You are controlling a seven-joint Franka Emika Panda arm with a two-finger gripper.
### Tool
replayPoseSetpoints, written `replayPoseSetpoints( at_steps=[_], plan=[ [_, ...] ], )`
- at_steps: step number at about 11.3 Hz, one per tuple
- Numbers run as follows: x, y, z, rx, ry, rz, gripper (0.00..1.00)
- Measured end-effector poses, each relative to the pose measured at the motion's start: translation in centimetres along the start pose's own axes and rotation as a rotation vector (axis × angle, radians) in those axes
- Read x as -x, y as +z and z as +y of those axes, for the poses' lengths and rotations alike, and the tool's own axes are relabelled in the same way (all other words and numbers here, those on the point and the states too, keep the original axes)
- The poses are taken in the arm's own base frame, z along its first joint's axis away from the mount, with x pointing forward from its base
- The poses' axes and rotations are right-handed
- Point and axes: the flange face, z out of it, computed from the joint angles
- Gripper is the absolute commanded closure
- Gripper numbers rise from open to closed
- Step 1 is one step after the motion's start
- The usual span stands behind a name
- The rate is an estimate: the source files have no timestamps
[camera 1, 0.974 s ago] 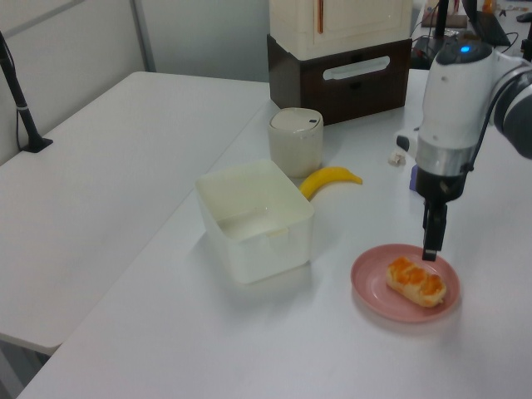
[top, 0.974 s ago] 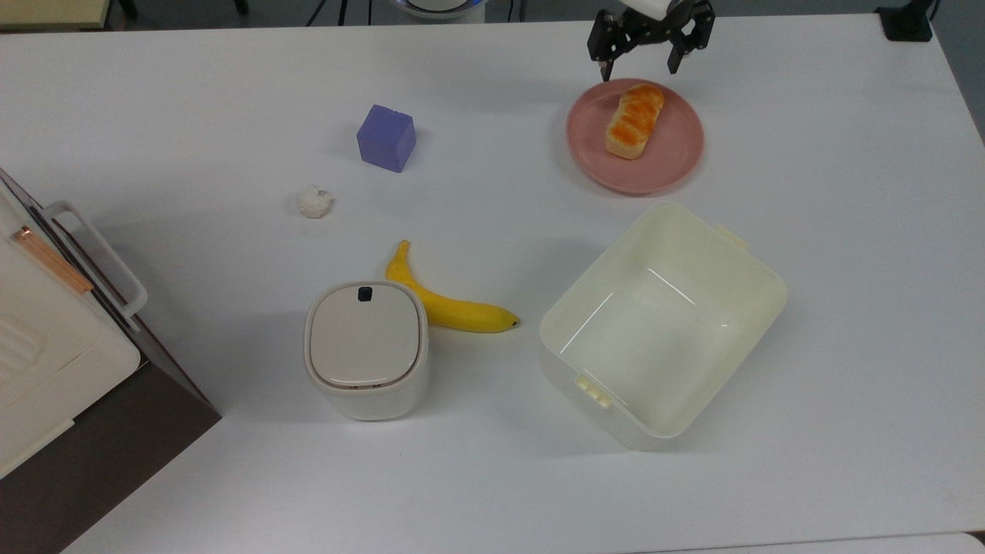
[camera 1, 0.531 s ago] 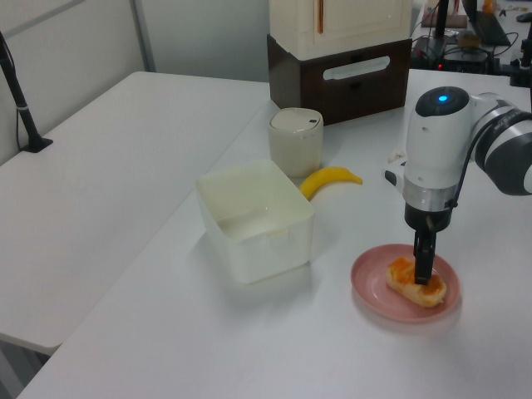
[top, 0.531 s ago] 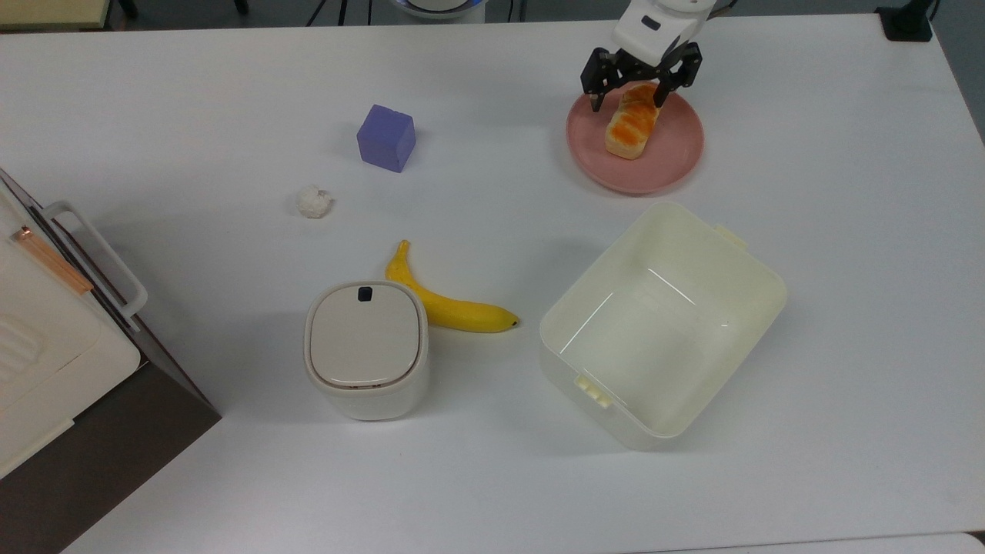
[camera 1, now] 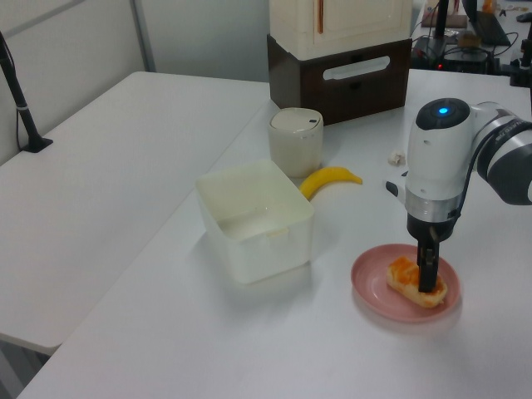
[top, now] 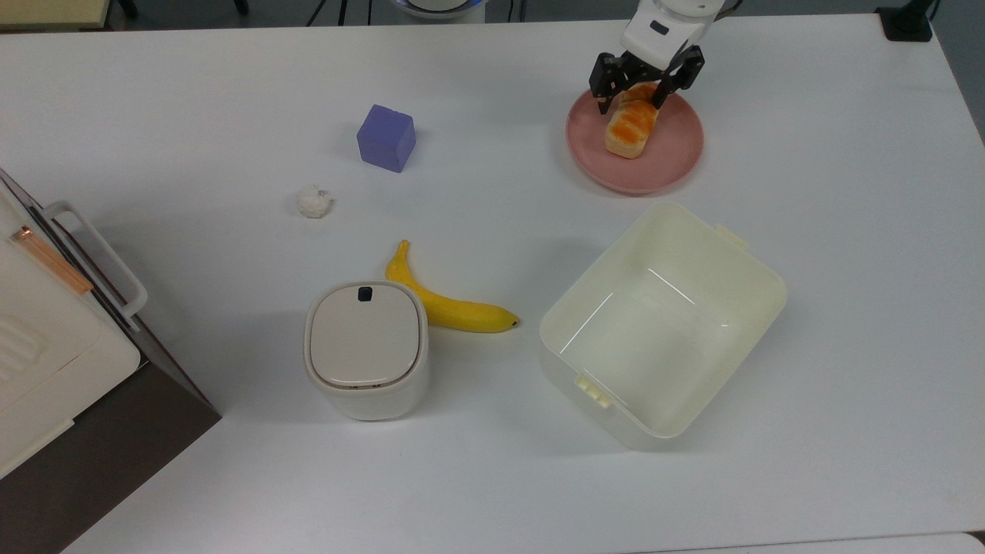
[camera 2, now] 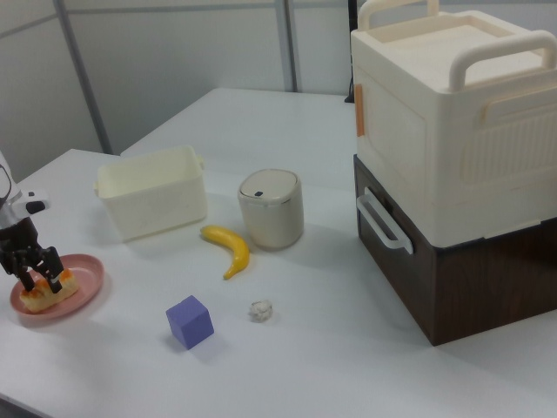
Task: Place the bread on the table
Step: 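Lower the gripper onto the bread roll and close on it, then lift the bread roll off the plate and carry it beside the plate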
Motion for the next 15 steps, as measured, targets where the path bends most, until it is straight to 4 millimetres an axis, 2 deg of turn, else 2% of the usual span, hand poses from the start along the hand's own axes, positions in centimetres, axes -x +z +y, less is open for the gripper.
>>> replayPoseSetpoints(
  at_steps=[5,7,9,12,13,15],
  plan=[
    [-0.3,-0.3,0.0,0.005,-0.006,0.010,1.00],
    [-1.1,-0.8,0.8,0.002,0.010,0.022,1.00],
    [-3.4,-2.8,3.9,0.004,0.039,0.029,1.00],
    [-6.4,-6.7,10.4,-0.017,0.042,0.004,1.00],
    [-7.0,-7.2,12.9,-0.020,0.045,0.005,1.00],
    [-7.8,-6.7,17.5,-0.019,0.069,-0.002,1.00]
  ],
)
